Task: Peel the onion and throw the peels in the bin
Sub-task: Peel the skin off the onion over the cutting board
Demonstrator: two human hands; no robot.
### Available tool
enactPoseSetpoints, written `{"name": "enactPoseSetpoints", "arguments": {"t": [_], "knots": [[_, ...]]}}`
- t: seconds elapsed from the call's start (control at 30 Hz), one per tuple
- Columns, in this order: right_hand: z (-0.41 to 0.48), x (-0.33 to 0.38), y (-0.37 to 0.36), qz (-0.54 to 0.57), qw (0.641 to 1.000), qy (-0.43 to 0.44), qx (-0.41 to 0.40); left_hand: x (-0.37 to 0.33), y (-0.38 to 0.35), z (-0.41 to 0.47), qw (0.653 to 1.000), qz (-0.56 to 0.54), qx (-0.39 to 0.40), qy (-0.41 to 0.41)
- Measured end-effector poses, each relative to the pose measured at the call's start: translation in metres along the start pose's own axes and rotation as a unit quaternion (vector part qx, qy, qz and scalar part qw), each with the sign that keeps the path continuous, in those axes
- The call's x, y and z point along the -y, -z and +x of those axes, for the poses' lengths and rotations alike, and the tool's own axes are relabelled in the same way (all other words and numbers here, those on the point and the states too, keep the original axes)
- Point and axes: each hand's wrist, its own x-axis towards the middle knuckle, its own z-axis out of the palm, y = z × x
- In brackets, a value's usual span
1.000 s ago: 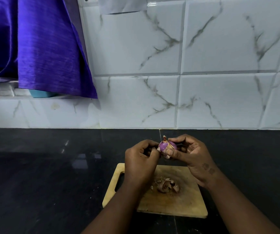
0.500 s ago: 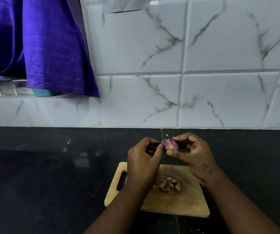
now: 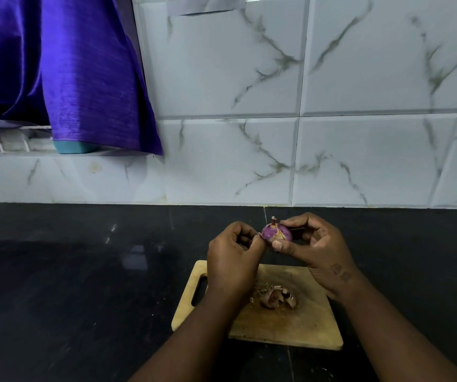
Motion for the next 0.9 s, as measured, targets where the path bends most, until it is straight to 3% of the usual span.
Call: {"name": "enactPoseSetpoints", "arguments": {"t": [0.17,0.3,0.43,0.63,0.9], "knots": [[0.002,0.006,0.002,0.107,0.993,-0.048,-0.033,0.003,0.002,0.003,0.996,0.041,0.065,0.039],[0.001,0.003,0.002,0.092,0.993,-0.076,-0.026,0.001,0.003,-0.001,0.991,0.072,0.111,0.001],[0.001,0.001,0.002,0.079,0.993,-0.087,-0.013,0.000,0.004,0.000,0.994,0.071,0.079,-0.014],[0.000,0.001,0.004,0.055,0.994,-0.093,0.003,-0.006,0.005,-0.001,0.996,-0.065,0.048,-0.030],[0.000,0.001,0.001,0.053,0.995,-0.081,-0.009,-0.007,0.005,-0.002,0.997,-0.050,0.042,-0.040]]}}
